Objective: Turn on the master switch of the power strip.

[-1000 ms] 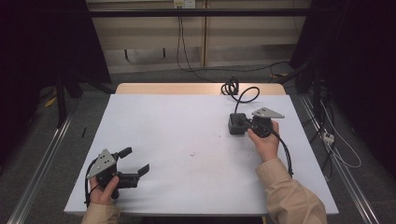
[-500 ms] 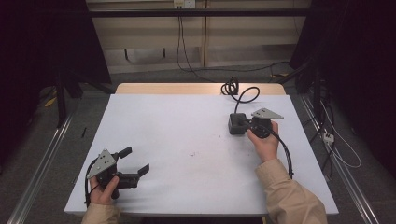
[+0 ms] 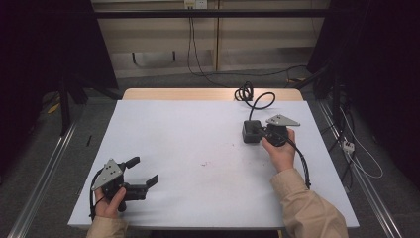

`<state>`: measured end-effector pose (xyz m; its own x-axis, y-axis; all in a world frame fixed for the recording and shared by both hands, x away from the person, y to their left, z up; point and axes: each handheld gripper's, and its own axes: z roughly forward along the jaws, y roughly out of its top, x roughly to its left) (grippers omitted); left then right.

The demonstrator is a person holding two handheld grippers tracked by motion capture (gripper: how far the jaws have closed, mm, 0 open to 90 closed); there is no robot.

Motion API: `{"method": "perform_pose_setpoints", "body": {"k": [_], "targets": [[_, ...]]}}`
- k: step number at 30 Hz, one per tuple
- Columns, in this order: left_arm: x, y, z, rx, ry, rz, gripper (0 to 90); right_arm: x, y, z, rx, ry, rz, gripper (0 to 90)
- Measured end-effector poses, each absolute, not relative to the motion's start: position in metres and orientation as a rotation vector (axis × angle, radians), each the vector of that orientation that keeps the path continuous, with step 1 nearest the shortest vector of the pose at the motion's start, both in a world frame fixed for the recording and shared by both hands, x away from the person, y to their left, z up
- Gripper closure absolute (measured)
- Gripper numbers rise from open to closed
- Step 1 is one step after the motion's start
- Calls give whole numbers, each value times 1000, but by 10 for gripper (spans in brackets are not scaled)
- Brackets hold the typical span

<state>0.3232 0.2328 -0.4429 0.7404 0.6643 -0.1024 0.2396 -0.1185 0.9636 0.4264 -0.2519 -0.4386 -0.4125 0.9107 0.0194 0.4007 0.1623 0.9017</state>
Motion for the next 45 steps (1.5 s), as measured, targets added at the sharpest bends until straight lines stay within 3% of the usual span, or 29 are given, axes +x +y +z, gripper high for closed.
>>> {"method": "perform_pose_setpoints", "body": {"k": [38,45], "targets": [[324,235,-445,1698,732,421,38,427,-258,-435,1251,1862,1270,900],[323,235,-445,1694,730,422,38,426,-254,-432,1258,1851,1309,774]]}}
